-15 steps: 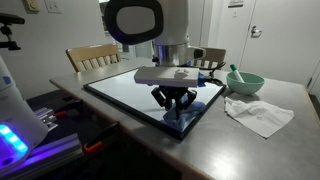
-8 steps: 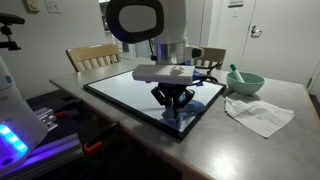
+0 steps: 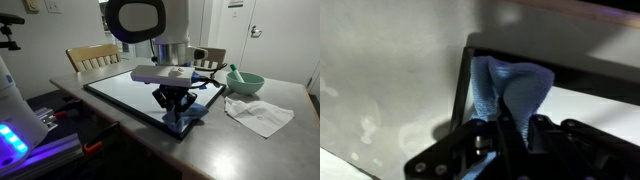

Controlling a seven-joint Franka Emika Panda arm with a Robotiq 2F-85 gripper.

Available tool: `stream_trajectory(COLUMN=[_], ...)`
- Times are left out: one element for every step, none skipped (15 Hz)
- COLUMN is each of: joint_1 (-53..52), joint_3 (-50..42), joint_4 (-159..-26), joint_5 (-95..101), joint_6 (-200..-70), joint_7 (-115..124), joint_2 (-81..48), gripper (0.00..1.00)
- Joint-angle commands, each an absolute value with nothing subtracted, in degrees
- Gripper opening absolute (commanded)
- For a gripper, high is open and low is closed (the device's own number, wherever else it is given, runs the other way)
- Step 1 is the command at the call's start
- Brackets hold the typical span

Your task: Use the blue towel to wipe the white board

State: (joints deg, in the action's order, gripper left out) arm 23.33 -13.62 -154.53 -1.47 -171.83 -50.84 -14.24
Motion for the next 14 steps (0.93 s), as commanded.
stream_trajectory(joint_1=[22.46, 21.58, 20.28, 19.95, 20.55, 20.20, 20.06, 20.55, 21.43, 22.65, 20.83, 21.17, 21.54, 21.79], joint_3=[-12.09, -12.26, -12.80, -12.31, -11.10, -10.63, -10.04, -9.66, -9.36, -9.35, -9.68, -9.80, -9.89, -9.98], joint_4=[-155.48, -155.72, -155.98, -156.31, -156.78, -157.01, -157.19, -156.90, -156.73, -156.45, -156.00, -155.99, -155.99, -155.99], joint_5=[-2.12, -1.73, -1.15, -1.42, -0.05, -0.31, -0.77, -1.53, -2.54, -3.90, -1.81, -2.46, -2.67, -2.73], joint_6=[-169.26, -168.58, -167.03, -166.23, -165.30, -164.39, -163.75, -163.36, -163.03, -162.78, -164.49, -164.19, -164.06, -163.96], joint_7=[-50.43, -49.74, -48.29, -48.07, -46.27, -45.74, -45.06, -44.88, -45.03, -45.50, -44.44, -44.48, -44.59, -44.63], joint_2=[-13.35, -12.99, -12.44, -11.89, -11.05, -10.47, -10.00, -9.88, -9.32, -8.75, -10.72, -10.37, -10.11, -9.92], gripper=[0.03, 0.03, 0.03, 0.03, 0.03, 0.03, 0.03, 0.03, 0.03, 0.03, 0.12, 0.12, 0.12, 0.12])
